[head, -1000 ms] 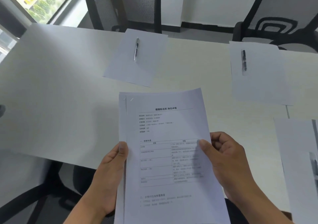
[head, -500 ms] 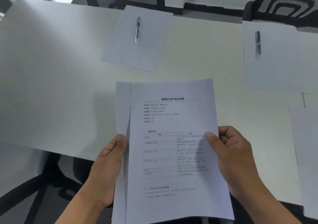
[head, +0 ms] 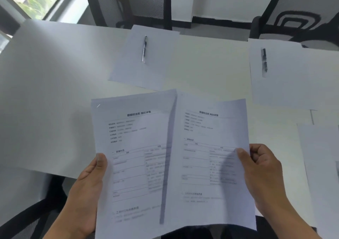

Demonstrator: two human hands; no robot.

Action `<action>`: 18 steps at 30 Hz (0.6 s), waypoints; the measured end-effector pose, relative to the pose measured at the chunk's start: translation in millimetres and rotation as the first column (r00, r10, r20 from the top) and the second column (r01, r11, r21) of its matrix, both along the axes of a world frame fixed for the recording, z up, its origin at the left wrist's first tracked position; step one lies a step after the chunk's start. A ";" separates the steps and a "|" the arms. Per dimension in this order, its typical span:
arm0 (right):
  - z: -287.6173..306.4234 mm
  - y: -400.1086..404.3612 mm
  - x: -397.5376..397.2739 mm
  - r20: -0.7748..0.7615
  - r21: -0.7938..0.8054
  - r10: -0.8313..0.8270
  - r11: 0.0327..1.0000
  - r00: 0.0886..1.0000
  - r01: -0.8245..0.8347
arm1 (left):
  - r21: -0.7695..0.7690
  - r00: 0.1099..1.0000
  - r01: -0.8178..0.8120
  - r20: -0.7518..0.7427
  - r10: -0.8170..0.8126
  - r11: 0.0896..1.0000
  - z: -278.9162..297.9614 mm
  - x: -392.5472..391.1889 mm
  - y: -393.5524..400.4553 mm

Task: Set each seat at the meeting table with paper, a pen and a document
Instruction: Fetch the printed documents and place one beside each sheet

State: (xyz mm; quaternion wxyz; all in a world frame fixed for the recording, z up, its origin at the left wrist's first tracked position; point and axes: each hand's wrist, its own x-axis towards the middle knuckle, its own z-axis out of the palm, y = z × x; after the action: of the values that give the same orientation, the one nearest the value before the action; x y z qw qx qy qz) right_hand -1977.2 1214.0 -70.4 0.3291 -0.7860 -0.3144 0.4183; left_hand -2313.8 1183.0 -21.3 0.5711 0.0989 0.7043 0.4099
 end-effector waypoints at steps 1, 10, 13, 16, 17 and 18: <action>-1.9 -0.8 1.6 0.011 -0.007 0.002 1.000 1.000 -0.002 | -0.010 1.000 -0.012 0.000 0.012 1.000 0.6 -1.5 0.3; -14.4 -0.5 11.3 0.126 -0.023 0.042 0.999 0.991 -0.040 | 0.027 0.998 -0.050 -0.033 0.051 0.998 -0.8 -1.6 8.5; -16.8 0.1 11.7 0.138 -0.032 0.065 0.998 0.988 -0.061 | 0.044 0.996 -0.053 -0.073 0.057 0.998 4.8 10.2 11.8; -17.2 1.4 10.4 0.157 -0.045 0.091 0.995 0.983 -0.085 | 0.039 0.999 0.002 -0.045 0.000 0.999 9.6 15.6 11.2; -17.3 1.7 10.0 0.163 -0.047 0.090 0.995 0.983 -0.083 | 0.012 0.998 0.026 -0.052 -0.025 1.000 8.5 18.7 13.5; -17.4 2.4 9.6 0.168 -0.049 0.087 0.996 0.982 -0.080 | -0.005 0.998 0.041 -0.057 -0.042 0.999 7.0 20.9 14.1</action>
State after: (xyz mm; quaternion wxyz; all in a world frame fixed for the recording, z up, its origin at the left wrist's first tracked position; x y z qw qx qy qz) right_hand -1967.6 1216.5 -87.9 0.2668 -0.8116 -0.3651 0.3699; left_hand -2292.8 1197.1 -14.3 0.5594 0.1240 0.7189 0.3936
